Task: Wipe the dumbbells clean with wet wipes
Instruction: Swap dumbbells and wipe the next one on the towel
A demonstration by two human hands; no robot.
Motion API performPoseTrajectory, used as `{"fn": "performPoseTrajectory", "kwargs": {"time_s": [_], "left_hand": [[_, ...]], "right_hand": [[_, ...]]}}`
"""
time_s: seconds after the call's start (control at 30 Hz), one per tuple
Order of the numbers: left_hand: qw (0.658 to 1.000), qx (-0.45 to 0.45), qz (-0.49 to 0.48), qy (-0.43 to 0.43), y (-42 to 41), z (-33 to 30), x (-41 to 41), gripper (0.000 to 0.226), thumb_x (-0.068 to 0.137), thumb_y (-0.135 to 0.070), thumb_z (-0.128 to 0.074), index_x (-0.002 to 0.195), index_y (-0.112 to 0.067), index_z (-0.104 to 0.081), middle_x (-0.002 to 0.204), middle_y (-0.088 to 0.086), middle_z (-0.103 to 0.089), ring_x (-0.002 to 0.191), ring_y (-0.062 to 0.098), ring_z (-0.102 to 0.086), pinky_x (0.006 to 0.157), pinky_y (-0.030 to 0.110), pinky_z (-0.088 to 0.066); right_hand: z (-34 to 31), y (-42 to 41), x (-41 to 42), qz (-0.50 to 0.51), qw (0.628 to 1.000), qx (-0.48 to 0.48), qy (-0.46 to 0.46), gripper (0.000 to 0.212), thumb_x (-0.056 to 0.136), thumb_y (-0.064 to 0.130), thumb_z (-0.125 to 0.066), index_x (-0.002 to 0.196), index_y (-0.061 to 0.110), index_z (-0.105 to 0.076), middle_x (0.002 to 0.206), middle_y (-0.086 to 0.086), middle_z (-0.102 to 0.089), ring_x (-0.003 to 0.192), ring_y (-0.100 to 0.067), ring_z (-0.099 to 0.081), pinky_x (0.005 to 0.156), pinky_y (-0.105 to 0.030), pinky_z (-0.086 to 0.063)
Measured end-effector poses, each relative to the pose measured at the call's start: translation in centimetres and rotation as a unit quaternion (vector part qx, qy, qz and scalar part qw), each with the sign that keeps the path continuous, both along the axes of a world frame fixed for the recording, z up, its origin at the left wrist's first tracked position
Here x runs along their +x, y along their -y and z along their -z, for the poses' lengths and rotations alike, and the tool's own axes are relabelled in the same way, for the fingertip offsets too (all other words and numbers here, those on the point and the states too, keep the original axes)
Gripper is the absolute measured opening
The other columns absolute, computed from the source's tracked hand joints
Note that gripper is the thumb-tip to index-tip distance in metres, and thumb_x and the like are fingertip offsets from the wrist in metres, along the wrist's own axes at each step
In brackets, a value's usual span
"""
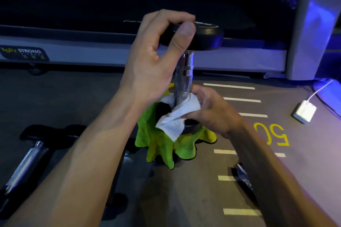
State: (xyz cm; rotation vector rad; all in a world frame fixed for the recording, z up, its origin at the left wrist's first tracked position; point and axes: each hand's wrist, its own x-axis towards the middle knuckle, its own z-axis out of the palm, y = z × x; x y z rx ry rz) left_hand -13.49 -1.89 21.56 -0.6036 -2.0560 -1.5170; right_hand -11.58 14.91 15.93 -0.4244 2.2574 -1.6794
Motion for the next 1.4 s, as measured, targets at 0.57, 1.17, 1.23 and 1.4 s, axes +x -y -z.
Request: {"fn": "performPoseTrajectory", "kwargs": {"time_s": [0.57,1.17,1.23,1.4], "left_hand": [[0.999,0.033,-0.009,0.017,0.2,0.1,0.2,0.017,0.104,-0.038,-0.059,0.117,-0.031,-0.068,0.114,-0.013,-0.057,0.108,0.003,-0.059,0.095,0.017,-0.041],[1.0,0.014,-0.001,0.004,-0.8,0.1,0.4,0.015,0.103,-0.034,-0.062,0.116,-0.029,-0.069,0.12,-0.007,-0.057,0.114,0.002,-0.057,0.097,0.017,-0.043],[1.0,0.028,-0.005,0.011,-0.4,0.2,0.3,0.016,0.103,-0.036,-0.061,0.116,-0.031,-0.068,0.118,-0.009,-0.057,0.114,0.005,-0.059,0.097,0.021,-0.045],[1.0,0.017,0.008,0.006,0.1,0.3,0.5,0.015,0.104,-0.035,-0.059,0.117,-0.031,-0.066,0.121,-0.008,-0.058,0.117,0.01,-0.061,0.1,0.026,-0.047]], "right_hand": [[0.5,1.8,3.8,0.154,0.931,0.284,-0.167,0.031,0.092,0.009,-0.059,0.117,0.026,-0.065,0.088,-0.003,-0.071,0.072,-0.027,-0.056,0.06,-0.034,-0.038],[0.0,0.8,-0.2,0.015,0.996,0.081,-0.036,0.029,0.083,-0.004,-0.078,0.093,0.022,-0.071,0.073,0.02,-0.073,0.071,0.007,-0.065,0.066,-0.012,-0.047],[0.4,1.3,-0.9,0.031,0.996,0.077,-0.045,0.027,0.08,0.002,-0.083,0.104,0.01,-0.073,0.083,0.005,-0.079,0.078,-0.002,-0.07,0.069,-0.017,-0.051],[1.7,2.3,0.0,0.116,0.986,0.07,-0.101,0.02,0.079,0.021,-0.077,0.095,0.015,-0.066,0.085,-0.003,-0.075,0.078,-0.017,-0.071,0.068,-0.035,-0.056]]}}
